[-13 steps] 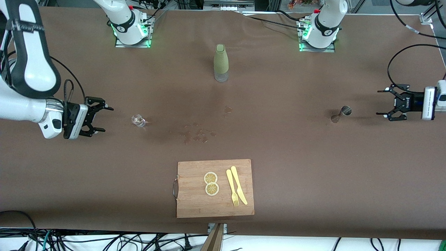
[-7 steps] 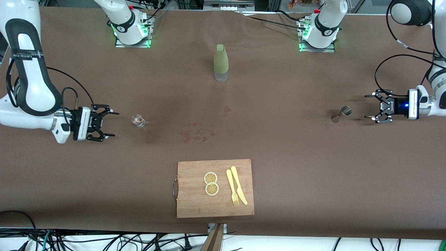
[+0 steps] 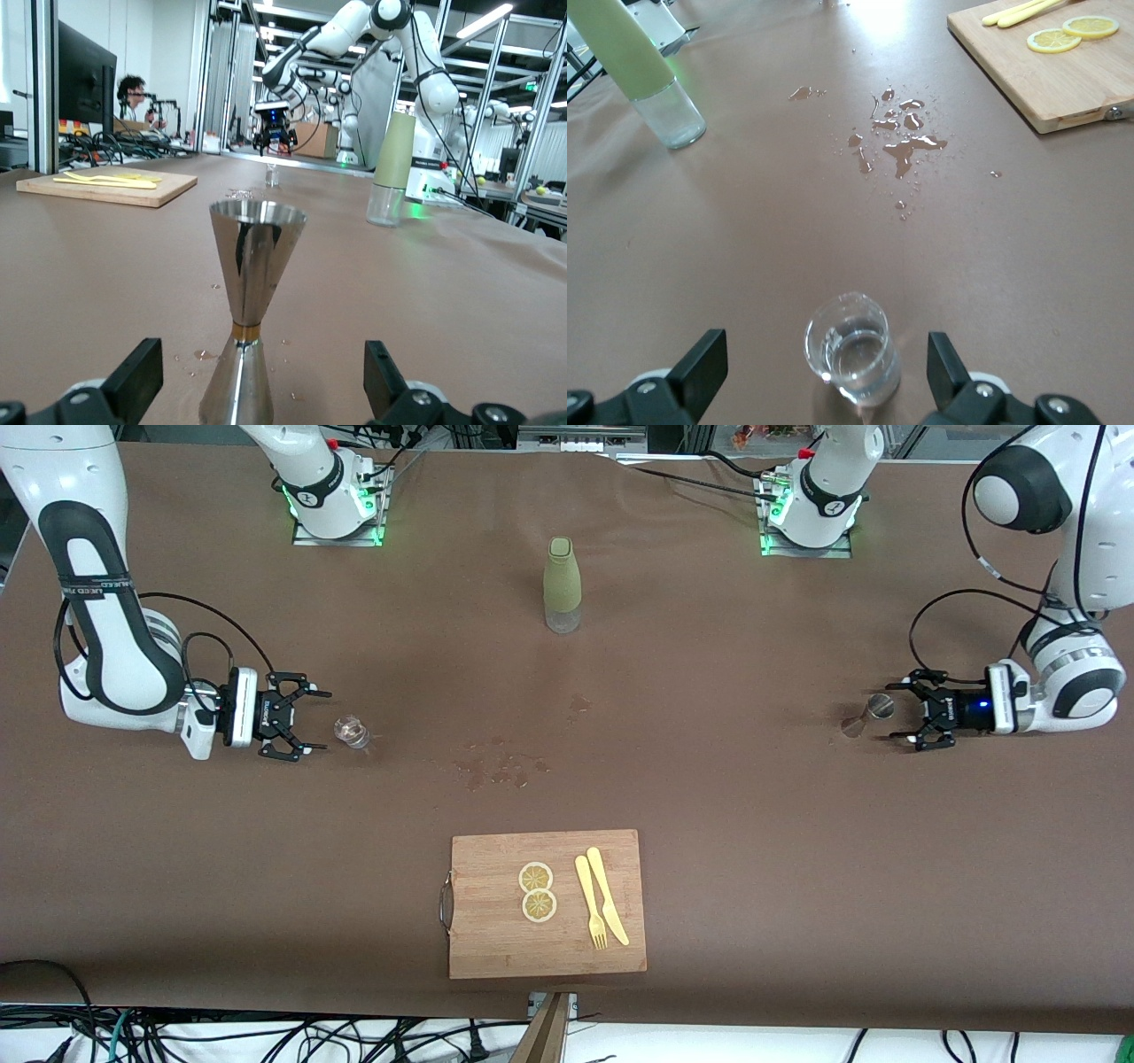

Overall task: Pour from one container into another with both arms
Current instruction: 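Grasp the clear glass with the right gripper while the left gripper grasps the jigger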

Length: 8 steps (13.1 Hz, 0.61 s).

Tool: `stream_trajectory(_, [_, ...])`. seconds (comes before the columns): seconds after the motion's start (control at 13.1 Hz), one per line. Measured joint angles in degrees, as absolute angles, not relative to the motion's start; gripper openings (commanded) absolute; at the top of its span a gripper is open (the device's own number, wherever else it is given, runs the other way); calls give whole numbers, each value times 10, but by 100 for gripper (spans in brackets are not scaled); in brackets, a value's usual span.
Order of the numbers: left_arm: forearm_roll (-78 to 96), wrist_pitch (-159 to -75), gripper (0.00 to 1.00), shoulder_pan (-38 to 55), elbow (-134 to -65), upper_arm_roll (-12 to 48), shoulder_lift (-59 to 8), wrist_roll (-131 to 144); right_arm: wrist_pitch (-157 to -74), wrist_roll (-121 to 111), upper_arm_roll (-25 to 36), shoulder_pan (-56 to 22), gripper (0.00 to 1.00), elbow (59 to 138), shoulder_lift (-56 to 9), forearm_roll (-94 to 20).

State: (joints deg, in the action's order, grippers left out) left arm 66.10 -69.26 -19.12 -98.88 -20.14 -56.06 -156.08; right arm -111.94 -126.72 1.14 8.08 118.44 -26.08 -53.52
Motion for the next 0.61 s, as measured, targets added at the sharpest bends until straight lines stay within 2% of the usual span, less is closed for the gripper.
stream_trajectory(0.61, [675, -687, 100, -191, -975, -180, -576, -1567, -1120, -1398, 12, 97, 100, 1186, -338, -590])
